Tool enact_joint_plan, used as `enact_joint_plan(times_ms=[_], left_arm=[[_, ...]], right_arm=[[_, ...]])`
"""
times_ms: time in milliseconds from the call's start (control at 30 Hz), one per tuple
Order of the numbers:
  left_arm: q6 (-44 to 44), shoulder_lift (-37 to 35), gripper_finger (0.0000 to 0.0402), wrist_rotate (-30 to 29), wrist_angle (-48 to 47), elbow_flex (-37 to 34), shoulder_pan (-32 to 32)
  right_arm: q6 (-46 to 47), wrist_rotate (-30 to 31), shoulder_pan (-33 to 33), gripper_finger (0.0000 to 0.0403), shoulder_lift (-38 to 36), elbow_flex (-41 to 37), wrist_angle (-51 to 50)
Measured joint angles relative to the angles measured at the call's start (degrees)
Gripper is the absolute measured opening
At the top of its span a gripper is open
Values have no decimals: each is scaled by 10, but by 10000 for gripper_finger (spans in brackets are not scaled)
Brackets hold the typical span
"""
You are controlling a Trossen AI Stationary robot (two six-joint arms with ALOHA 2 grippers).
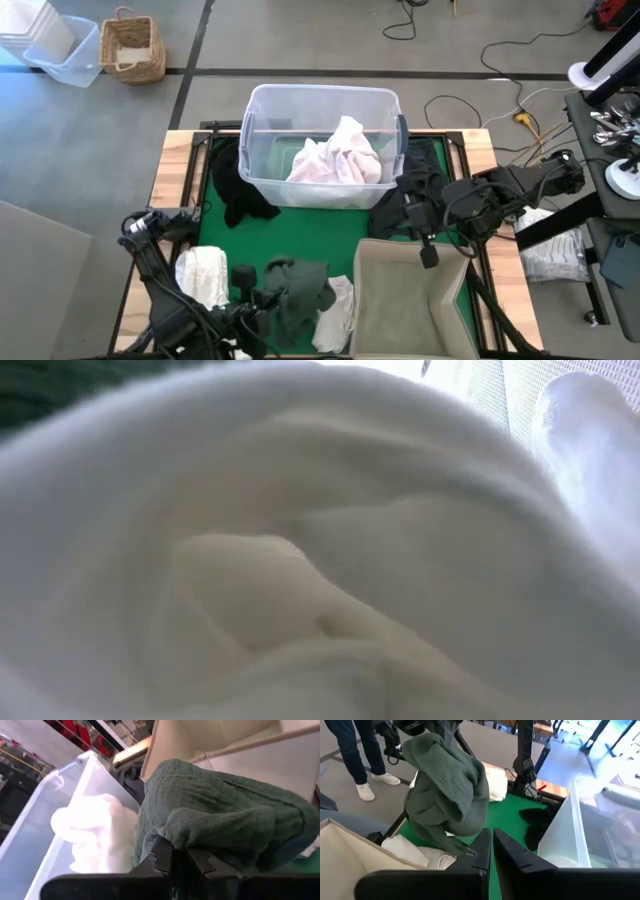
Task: Sort clothes
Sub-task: Put the green shirt into the brown laundry bin
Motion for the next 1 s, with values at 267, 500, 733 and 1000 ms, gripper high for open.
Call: enact_joint_plan(times_ms=[267,500,733,1000], left_arm=[[34,0,0,-44,-4,20,0],[48,0,0,-101,-16,27,0],[52,0,0,-138,-40,47,0],[83,0,0,-177,-40,54,0]], right_arm=[[-28,0,3,13,18,0,29],[-73,-5,8,37,70,0,61],[-88,-5,10,143,102,0,106],[-108,-5,10,279,141,0,191]])
